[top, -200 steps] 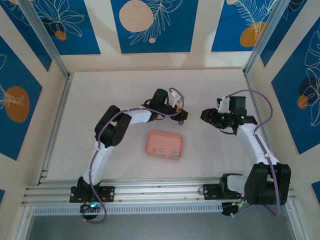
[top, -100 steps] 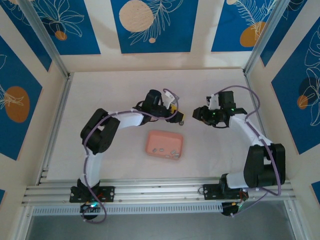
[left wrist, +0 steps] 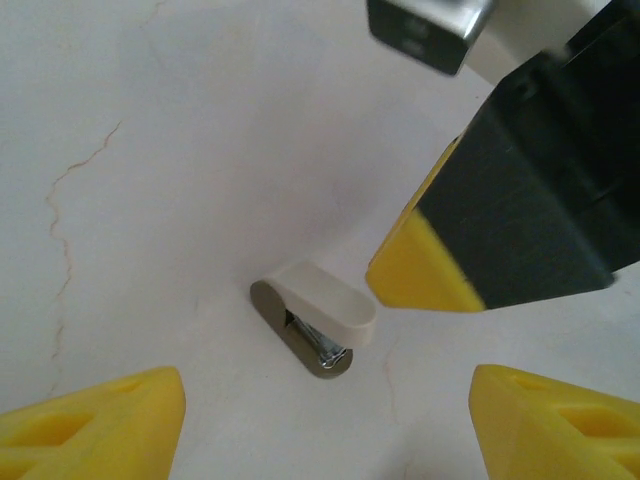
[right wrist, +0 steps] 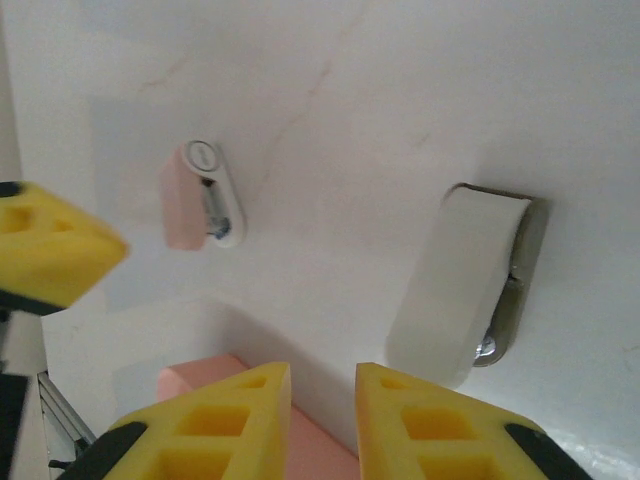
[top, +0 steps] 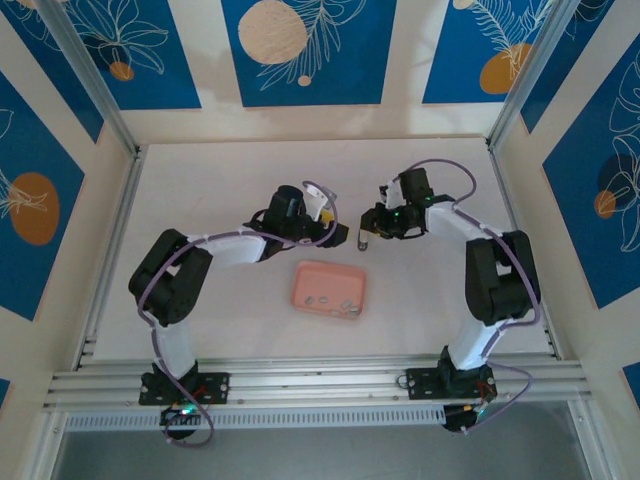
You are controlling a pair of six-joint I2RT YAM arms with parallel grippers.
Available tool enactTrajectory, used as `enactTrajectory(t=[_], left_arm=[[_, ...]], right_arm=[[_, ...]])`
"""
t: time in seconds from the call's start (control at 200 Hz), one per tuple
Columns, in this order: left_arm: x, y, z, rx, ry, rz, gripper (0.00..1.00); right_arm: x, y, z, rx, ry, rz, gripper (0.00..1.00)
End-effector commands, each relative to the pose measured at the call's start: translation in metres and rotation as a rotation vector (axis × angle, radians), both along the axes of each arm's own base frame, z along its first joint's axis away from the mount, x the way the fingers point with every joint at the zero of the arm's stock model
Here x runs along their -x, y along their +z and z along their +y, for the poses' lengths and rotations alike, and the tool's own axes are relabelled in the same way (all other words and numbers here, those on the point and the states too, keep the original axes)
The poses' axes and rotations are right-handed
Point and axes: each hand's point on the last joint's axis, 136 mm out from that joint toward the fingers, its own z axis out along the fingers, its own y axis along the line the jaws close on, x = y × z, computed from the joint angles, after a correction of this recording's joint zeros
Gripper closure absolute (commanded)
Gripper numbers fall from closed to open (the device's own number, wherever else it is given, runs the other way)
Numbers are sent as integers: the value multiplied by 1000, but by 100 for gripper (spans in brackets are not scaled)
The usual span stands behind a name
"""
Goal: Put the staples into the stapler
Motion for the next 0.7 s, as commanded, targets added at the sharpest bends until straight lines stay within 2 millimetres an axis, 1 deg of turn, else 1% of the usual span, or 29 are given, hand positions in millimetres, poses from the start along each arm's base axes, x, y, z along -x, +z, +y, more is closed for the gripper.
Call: enactTrajectory(t=[0.0, 0.055, 0.11, 0.165, 0.275, 0.33, 0.375, 0.51, 0.57, 0.695], left_arm=[[-1, 9, 8, -6, 20, -27, 25], [-2, 9, 9, -6, 23, -28, 25], [-1, 9, 9, -8, 22, -27, 25], [-1, 10, 10, -9, 24, -27, 25], [-2, 11, 12, -11, 29, -29, 25], [-2, 13, 13, -9, 34, -32, 25], [-2, 15, 15, -5, 39, -34, 24], [-6, 29, 24, 24, 83, -55, 23], [-10, 36, 33, 38, 121, -68, 22], [-16, 44, 61, 31, 232, -92, 20]], right_arm=[[7, -30, -4, 27, -12, 88, 77], [14, -43, -5, 39, -11, 122, 77], [20, -50, -6, 45, -10, 144, 77], [23, -49, -7, 48, -9, 141, 77], [21, -40, -7, 56, -4, 115, 77], [18, -31, -6, 46, 2, 90, 77], [15, -20, -3, 31, 11, 55, 76], [6, 17, -1, 11, 17, -58, 64], [3, 31, -3, 15, 12, -103, 61], [-2, 57, -15, 33, -12, -205, 60]])
